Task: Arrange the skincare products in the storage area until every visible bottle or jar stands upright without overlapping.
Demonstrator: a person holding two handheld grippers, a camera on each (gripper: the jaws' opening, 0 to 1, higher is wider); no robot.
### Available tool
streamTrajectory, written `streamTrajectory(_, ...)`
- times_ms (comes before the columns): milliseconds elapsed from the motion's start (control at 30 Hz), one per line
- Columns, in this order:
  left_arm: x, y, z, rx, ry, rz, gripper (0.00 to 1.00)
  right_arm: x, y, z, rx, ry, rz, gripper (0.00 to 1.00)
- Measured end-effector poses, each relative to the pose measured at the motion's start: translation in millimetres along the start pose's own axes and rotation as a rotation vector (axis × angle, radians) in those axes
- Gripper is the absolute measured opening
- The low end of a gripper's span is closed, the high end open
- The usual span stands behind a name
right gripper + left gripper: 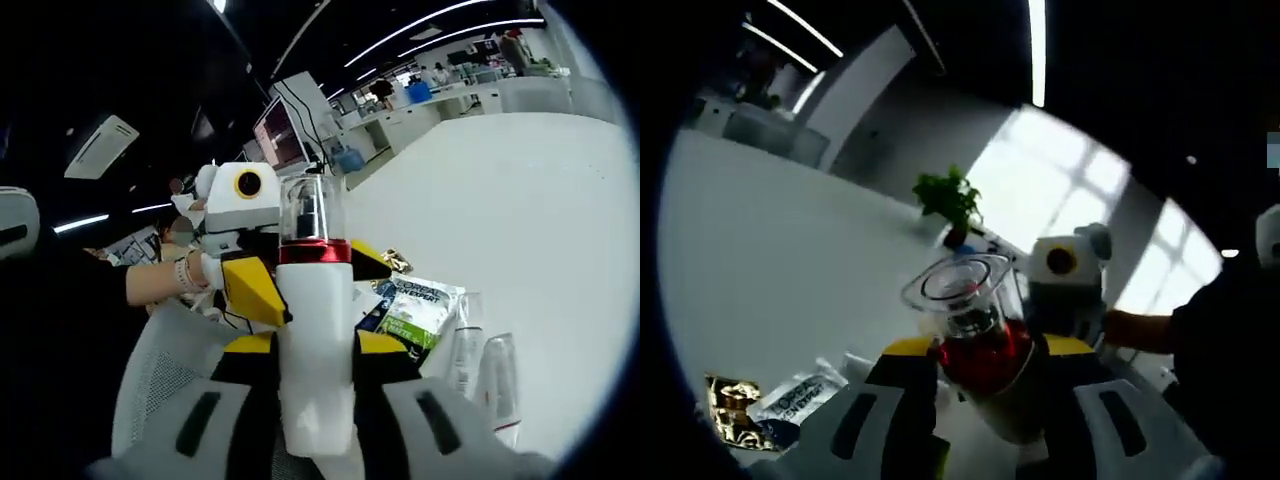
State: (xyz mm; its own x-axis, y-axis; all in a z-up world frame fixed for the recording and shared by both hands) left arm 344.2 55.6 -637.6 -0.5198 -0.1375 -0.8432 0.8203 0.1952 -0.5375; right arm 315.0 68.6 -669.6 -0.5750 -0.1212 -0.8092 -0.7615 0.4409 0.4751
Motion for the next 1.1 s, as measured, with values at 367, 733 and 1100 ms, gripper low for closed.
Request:
streamTrajectory(367, 7.5, -11.9, 20, 0.052, 0.047, 0.031, 0.30, 10.2, -4, -12, 0.005, -0.002, -0.068, 0.27)
streamTrajectory(733, 24.2, -9.8, 32, 0.007, 0.144, 0.137, 0.29, 28.3, -21, -14, 0.099, 0.075, -0.227, 0.29)
streamTrajectory(1100, 30.7, -4.8, 40, -0.060, 0.201, 0.248, 0.28, 38.9, -39, -21, 0.199, 0.145, -0.333, 0.30)
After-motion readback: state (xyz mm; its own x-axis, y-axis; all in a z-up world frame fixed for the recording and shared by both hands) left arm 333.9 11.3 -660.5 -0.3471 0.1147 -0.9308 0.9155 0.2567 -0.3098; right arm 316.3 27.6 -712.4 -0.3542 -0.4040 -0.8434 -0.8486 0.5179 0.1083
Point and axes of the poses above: the point that each gripper's makers call its tool centre point, and the gripper's own axes: z roughly forward along the fingers, y roughly to its left, x roughly out of its underside, the point moved 1 cm from there along -z, roughly backward along the fingers, and after that the axes turned 4 degrees about -y, right-handed, at the moved point
